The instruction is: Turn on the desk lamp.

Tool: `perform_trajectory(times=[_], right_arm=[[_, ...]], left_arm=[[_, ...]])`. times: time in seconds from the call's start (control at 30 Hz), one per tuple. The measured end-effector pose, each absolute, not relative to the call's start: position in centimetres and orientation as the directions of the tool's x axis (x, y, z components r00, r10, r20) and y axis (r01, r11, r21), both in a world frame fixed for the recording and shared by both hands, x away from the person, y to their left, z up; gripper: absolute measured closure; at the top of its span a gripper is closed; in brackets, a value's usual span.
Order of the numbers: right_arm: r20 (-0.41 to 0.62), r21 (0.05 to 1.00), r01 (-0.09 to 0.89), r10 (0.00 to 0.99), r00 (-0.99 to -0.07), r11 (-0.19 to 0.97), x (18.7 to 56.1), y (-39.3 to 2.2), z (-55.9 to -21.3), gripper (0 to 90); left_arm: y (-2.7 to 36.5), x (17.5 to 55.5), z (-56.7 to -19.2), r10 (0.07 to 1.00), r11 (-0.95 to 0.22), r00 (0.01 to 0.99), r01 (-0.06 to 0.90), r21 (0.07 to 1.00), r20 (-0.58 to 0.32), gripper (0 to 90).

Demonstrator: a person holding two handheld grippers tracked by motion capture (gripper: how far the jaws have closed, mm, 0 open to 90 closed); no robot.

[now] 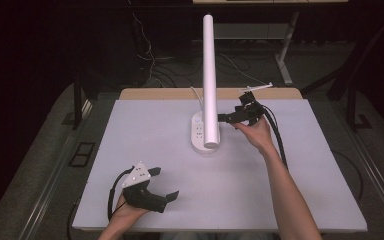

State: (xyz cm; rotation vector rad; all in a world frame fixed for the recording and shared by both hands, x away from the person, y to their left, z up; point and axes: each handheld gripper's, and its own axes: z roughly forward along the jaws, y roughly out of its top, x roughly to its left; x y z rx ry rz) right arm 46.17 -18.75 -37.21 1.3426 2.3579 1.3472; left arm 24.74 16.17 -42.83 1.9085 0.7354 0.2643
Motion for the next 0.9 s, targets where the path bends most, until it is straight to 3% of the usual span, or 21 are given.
perform_trajectory(times=[0.07,0.23,0.27,0.47,0.9], right_arm=[[0.307,0.736,0.641,0.736,-0.603,0.218,46.4,-18.6,-37.3,5.2],[0.315,0.737,0.643,0.736,-0.6,0.208,47.0,-18.1,-37.7,7.0],[0.314,0.739,0.641,0.734,-0.602,0.21,47.2,-18.0,-37.9,15.6],[0.283,0.743,0.631,0.748,-0.6,0.224,47.7,-17.6,-38.4,32.7],[0.291,0.734,0.646,0.762,-0.578,0.209,49.0,-16.5,-39.6,52.3]], left_arm=[[16.2,24.8,-42.8,0.597,-0.286,0.79,0.371,0.884,-0.138,0.0],[16.2,24.8,-42.8,0.597,-0.287,0.791,0.368,0.885,-0.135,0.0],[16.2,24.8,-42.8,0.597,-0.286,0.791,0.368,0.885,-0.136,0.0],[16.2,24.7,-42.8,0.597,-0.273,0.788,0.372,0.887,-0.147,0.0],[16.2,24.8,-42.8,0.594,-0.274,0.791,0.371,0.887,-0.147,0.0]])
